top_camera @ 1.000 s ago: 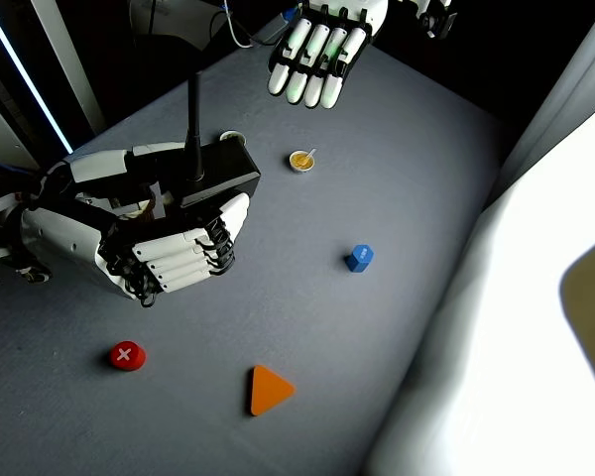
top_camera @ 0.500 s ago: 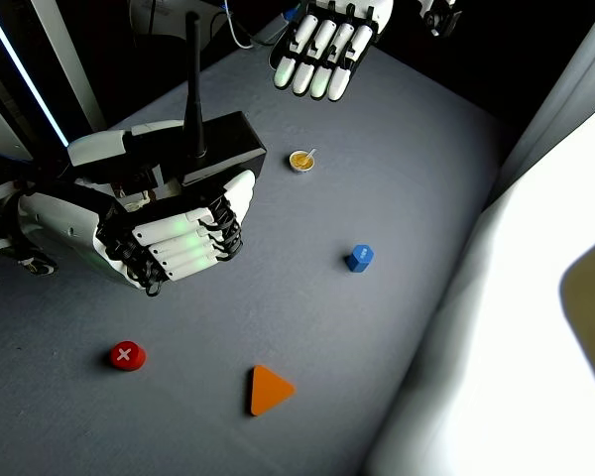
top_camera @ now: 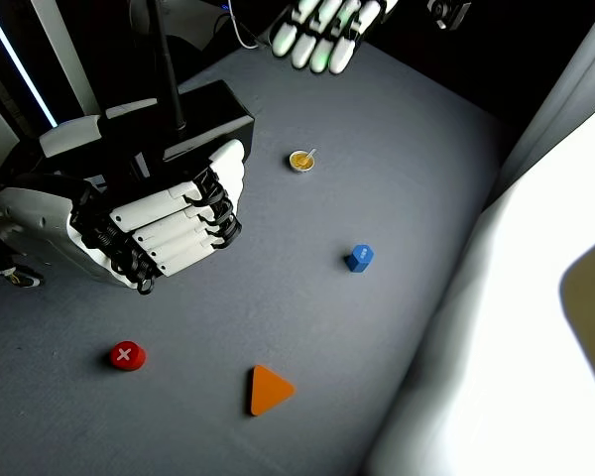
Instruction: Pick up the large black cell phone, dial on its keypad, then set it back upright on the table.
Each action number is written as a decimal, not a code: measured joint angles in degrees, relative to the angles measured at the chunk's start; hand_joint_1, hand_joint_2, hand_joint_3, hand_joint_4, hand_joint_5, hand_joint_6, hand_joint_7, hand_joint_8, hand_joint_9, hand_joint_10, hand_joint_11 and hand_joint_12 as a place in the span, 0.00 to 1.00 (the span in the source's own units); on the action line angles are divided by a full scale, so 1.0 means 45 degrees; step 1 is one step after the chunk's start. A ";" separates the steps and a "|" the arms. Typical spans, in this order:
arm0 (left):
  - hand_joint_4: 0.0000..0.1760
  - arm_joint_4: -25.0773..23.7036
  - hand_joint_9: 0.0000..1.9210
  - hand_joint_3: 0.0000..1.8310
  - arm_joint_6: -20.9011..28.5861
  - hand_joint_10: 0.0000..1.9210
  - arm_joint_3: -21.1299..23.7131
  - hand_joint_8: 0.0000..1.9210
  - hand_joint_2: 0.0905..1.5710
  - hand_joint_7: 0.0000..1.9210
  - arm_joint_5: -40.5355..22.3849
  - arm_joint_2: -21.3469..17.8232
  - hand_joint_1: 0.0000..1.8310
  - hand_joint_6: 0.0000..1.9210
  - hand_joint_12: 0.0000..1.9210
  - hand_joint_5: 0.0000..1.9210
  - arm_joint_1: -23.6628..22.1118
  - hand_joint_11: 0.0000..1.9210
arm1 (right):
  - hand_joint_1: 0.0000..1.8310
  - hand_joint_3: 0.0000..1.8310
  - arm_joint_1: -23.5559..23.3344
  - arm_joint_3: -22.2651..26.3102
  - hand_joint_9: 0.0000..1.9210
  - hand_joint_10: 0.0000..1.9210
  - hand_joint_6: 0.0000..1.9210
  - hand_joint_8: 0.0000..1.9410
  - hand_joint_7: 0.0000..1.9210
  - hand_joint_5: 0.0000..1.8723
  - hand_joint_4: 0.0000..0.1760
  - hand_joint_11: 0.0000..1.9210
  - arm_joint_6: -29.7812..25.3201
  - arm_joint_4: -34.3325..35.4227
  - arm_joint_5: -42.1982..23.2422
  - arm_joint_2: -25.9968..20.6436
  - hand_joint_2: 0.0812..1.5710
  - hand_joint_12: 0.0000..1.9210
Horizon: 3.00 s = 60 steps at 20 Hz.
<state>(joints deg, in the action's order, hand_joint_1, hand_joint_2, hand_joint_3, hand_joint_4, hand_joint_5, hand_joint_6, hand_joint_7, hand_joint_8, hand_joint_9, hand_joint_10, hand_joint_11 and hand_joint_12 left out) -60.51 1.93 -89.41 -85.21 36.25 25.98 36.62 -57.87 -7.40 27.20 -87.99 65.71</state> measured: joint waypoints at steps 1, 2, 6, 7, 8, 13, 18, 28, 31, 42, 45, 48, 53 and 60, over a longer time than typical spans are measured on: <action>0.00 -0.0019 0.07 0.00 0.0325 0.00 -0.0015 0.00 0.69 0.09 -0.0155 0.0000 0.21 0.00 0.19 0.06 -0.0053 0.00 | 0.76 0.00 0.0005 -0.0063 0.53 0.60 0.45 0.55 0.47 0.52 0.00 0.51 -0.0024 -0.0092 -0.0083 0.0000 0.69 0.53; 0.00 0.0053 0.07 0.00 0.0772 0.00 -0.0024 0.00 0.68 0.09 -0.0219 -0.0015 0.21 0.00 0.20 0.07 -0.0180 0.00 | 0.76 0.00 0.0015 -0.0199 0.53 0.58 0.46 0.54 0.47 0.52 0.00 0.51 -0.0044 -0.0160 -0.0204 0.0000 0.69 0.53; 0.00 0.0568 0.09 0.00 0.1598 0.00 -0.0024 0.00 0.69 0.11 -0.0311 -0.0024 0.22 0.00 0.20 0.08 -0.0350 0.00 | 0.75 0.00 0.0277 -0.0563 0.51 0.61 0.48 0.57 0.45 0.50 0.00 0.50 -0.0058 -0.0248 -0.0879 0.0005 0.70 0.54; 0.00 0.0525 0.11 0.00 0.1593 0.01 -0.0024 0.01 0.69 0.13 -0.0316 -0.0024 0.23 0.00 0.23 0.09 -0.0340 0.00 | 0.80 0.00 0.0330 -0.0617 0.52 0.54 0.42 0.55 0.45 0.51 0.00 0.49 -0.0058 -0.0272 -0.1001 0.0039 0.68 0.72; 0.00 0.0461 0.11 0.00 0.1593 0.01 -0.0019 0.01 0.70 0.13 -0.0350 -0.0024 0.23 0.00 0.24 0.09 -0.0248 0.00 | 0.81 0.00 0.0330 -0.0631 0.51 0.54 0.42 0.55 0.45 0.51 0.00 0.48 -0.0053 -0.0262 -0.1083 0.0087 0.68 0.76; 0.00 0.0107 0.18 0.01 0.1583 0.01 0.0165 0.01 0.74 0.19 -0.0777 -0.0117 0.30 0.00 0.33 0.11 0.0826 0.00 | 0.82 0.00 0.0325 -0.0627 0.52 0.52 0.41 0.51 0.46 0.54 0.00 0.49 -0.0063 -0.0447 -0.1195 0.0272 0.67 0.75; 0.00 0.0078 0.32 0.00 0.1583 0.05 0.0670 0.01 0.72 0.30 -0.0874 -0.0238 0.41 0.00 0.67 0.15 0.1049 0.04 | 0.81 0.00 0.0223 -0.0646 0.49 0.56 0.42 0.54 0.45 0.52 0.00 0.48 -0.0058 -0.0695 -0.1229 0.0272 0.68 0.76; 0.00 0.0092 0.41 0.01 0.1554 1.00 0.0855 0.81 0.79 0.36 -0.0461 -0.0321 0.72 0.00 1.00 0.07 0.1049 0.30 | 0.82 0.00 0.0223 -0.0821 0.49 0.56 0.40 0.54 0.46 0.52 0.00 0.48 -0.0063 -0.1355 -0.1243 0.0379 0.68 0.77; 0.00 0.0131 0.48 0.00 0.1501 1.00 0.1039 0.99 0.78 0.41 -0.0053 -0.0345 0.78 0.00 1.00 0.05 0.1044 0.33 | 0.81 0.00 0.0160 -0.0957 0.48 0.59 0.43 0.57 0.44 0.51 0.00 0.47 -0.0058 -0.1350 -0.1214 0.0491 0.69 0.78; 0.01 -0.0175 0.49 0.00 0.0257 1.00 0.1865 1.00 0.78 0.42 0.1914 -0.0423 0.81 0.00 1.00 0.02 0.0923 0.34 | 0.82 0.00 -0.0335 -0.0981 0.52 0.52 0.41 0.49 0.48 0.53 0.00 0.48 0.0185 -0.1311 -0.1273 0.0753 0.67 0.76; 0.00 -0.0423 0.47 0.00 0.0253 1.00 0.1948 1.00 0.78 0.42 0.2380 -0.0408 0.80 0.00 1.00 0.01 0.0602 0.34 | 0.82 0.00 -0.0359 -0.0981 0.53 0.51 0.37 0.46 0.50 0.56 0.00 0.49 0.0350 -0.1287 -0.1302 0.0942 0.66 0.75; 0.00 -0.0447 0.47 0.00 0.0248 1.00 0.1855 1.00 0.78 0.42 0.2652 -0.0175 0.80 0.00 1.00 0.00 0.0238 0.34 | 0.82 0.00 -0.0520 -0.0942 0.53 0.50 0.37 0.46 0.50 0.56 0.00 0.49 0.0515 -0.1307 -0.1258 0.1039 0.66 0.75; 0.10 -0.0510 0.42 0.02 0.0248 1.00 0.1413 0.93 0.82 0.32 0.3011 0.0262 0.72 0.00 1.00 0.00 0.0136 0.31 | 0.82 0.00 -0.0651 -0.0821 0.52 0.51 0.41 0.49 0.49 0.53 0.00 0.50 0.0787 -0.1239 -0.1287 0.1224 0.67 0.75; 0.10 -0.0651 0.49 0.03 0.0253 1.00 0.1297 0.87 0.81 0.32 0.3079 0.0840 0.71 0.00 1.00 0.00 -0.0039 0.22 | 0.82 0.00 -0.0928 -0.0690 0.51 0.53 0.38 0.51 0.48 0.54 0.00 0.47 0.0942 -0.1166 -0.1331 0.1355 0.68 0.78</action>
<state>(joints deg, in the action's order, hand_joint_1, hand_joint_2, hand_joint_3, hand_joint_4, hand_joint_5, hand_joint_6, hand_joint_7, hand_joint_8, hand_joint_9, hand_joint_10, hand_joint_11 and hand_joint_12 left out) -63.44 3.07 -83.57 -71.35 40.03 25.80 32.45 -60.97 -3.16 21.96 -93.97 71.81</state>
